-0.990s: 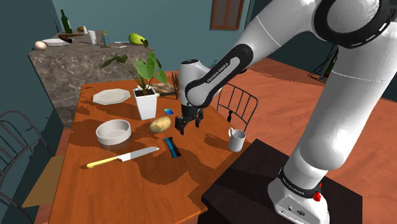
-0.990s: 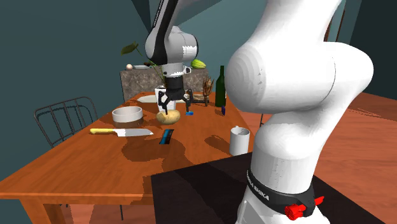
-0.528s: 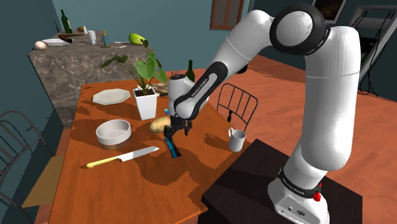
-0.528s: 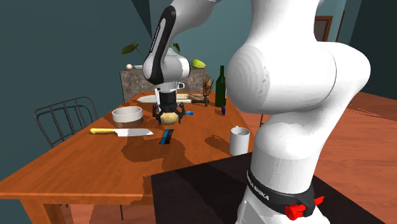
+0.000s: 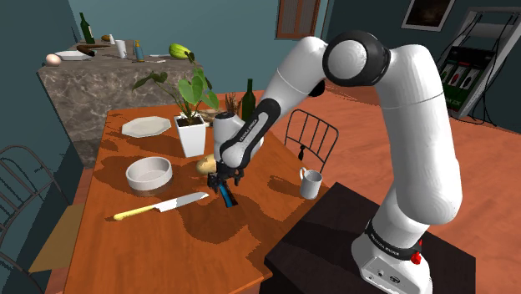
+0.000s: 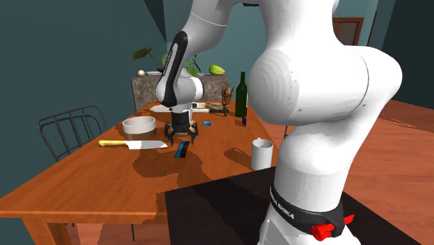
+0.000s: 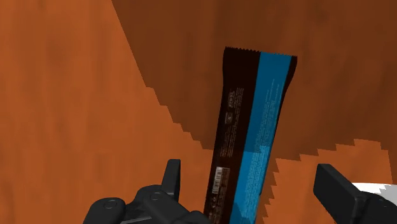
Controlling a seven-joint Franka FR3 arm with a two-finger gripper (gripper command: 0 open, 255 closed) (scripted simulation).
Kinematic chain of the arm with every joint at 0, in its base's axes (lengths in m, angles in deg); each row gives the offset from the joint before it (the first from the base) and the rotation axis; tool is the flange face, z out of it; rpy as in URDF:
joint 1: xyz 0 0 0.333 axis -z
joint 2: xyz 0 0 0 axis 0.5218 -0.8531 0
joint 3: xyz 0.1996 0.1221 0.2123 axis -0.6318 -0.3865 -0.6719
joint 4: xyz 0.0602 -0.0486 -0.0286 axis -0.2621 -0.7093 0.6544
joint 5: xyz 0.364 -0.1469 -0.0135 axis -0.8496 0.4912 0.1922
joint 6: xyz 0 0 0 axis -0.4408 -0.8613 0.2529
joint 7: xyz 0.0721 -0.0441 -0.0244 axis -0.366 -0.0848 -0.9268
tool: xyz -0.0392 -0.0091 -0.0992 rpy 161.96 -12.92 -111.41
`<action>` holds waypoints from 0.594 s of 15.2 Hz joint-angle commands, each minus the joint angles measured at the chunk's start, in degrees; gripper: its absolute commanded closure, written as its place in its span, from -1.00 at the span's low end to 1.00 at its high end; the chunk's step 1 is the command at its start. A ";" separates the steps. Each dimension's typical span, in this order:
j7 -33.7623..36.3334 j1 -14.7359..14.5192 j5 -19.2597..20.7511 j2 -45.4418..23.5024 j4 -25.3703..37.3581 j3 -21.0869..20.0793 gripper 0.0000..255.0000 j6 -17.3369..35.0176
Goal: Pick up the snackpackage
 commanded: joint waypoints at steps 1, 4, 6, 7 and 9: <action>0.24 -0.25 0.32 -1.39 0.48 0.34 -1.00 0.95; 0.52 -0.60 0.72 -3.23 1.04 0.78 -1.00 2.23; 0.55 -0.63 0.73 -3.32 1.09 0.80 1.00 2.27; 0.56 -0.64 0.74 -3.31 1.05 0.80 1.00 2.30; 0.57 -0.65 0.76 -3.41 1.09 0.83 1.00 2.37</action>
